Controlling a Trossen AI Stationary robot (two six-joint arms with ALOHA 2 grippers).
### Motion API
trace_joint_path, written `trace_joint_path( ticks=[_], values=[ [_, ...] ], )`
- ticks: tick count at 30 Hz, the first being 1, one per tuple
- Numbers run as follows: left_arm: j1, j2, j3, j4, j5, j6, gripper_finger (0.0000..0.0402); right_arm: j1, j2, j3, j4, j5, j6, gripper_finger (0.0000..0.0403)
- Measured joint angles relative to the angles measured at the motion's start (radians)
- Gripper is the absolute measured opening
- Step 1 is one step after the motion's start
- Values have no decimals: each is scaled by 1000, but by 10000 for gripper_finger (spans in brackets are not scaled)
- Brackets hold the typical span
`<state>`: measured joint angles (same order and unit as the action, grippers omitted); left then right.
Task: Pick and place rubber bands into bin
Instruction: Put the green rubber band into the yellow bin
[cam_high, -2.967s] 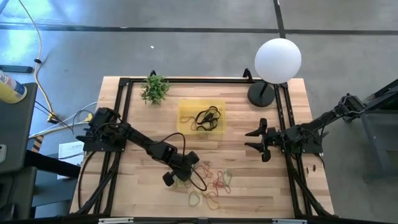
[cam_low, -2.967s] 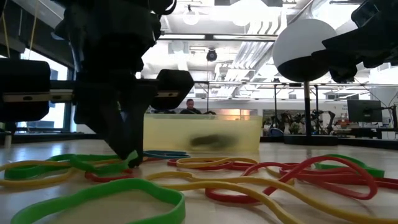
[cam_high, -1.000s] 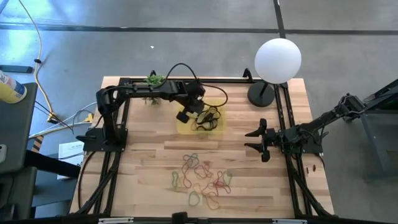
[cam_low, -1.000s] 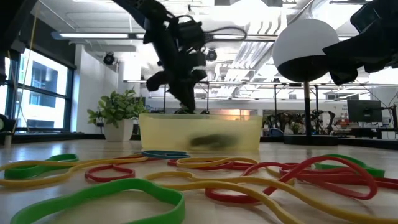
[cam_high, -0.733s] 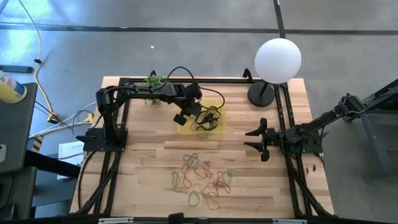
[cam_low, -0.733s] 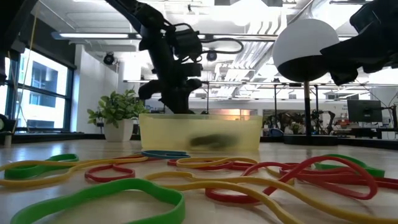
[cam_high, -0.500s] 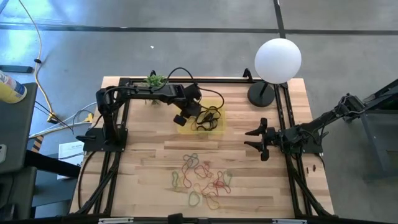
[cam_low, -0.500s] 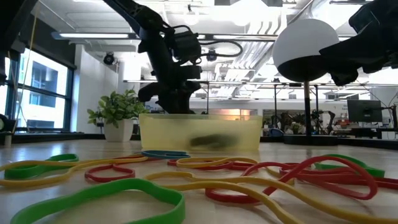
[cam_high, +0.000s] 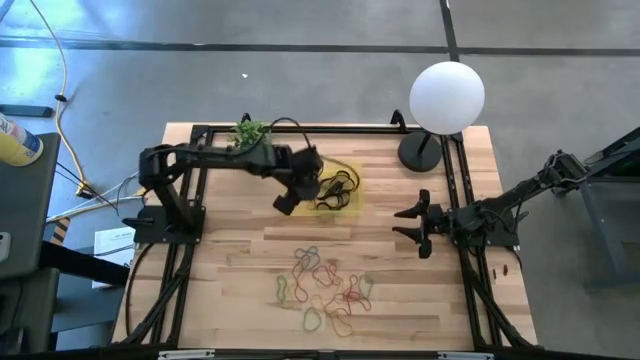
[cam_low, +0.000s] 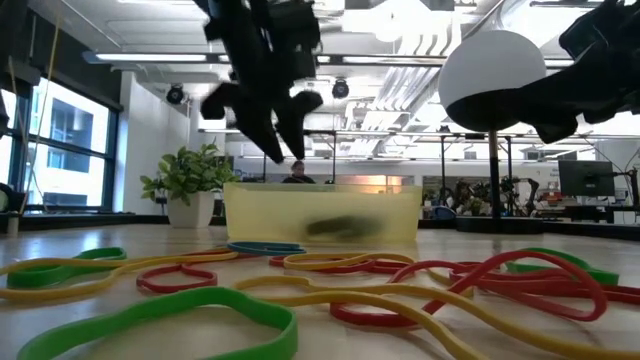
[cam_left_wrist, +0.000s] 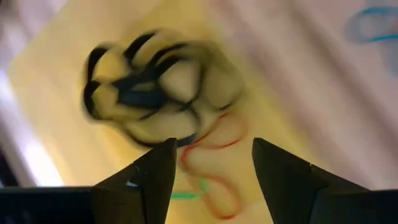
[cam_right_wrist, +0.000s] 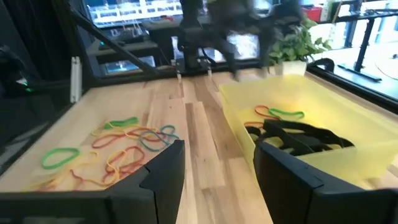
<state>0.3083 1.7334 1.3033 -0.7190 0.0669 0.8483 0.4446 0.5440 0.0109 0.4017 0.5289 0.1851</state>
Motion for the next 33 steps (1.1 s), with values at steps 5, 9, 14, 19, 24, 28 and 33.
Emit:
trace_joint_path(
  ticks=[5, 9, 14, 19, 24, 28, 33],
  values=[
    [-169, -53, 0, -51, -19, -65, 186, 0, 0, 0, -32, 32, 20, 181],
    [-313, -71, 0, -85, -47, -137, 182, 0, 0, 0, -47, 30, 20, 181],
    [-466, -73, -23, -92, -119, -253, 183, 0, 0, 0, -68, 18, 36, 181],
    [-562, -73, -106, -75, -161, -465, 184, 0, 0, 0, -92, 17, 53, 181],
    [-606, -72, -199, 27, -165, -772, 184, 0, 0, 0, -92, 17, 52, 181],
    [-613, -72, -227, 47, -164, -932, 184, 0, 0, 0, -92, 18, 46, 181],
    [-610, -62, -231, 62, -160, -1056, 184, 0, 0, 0, -95, 18, 54, 181]
  ],
)
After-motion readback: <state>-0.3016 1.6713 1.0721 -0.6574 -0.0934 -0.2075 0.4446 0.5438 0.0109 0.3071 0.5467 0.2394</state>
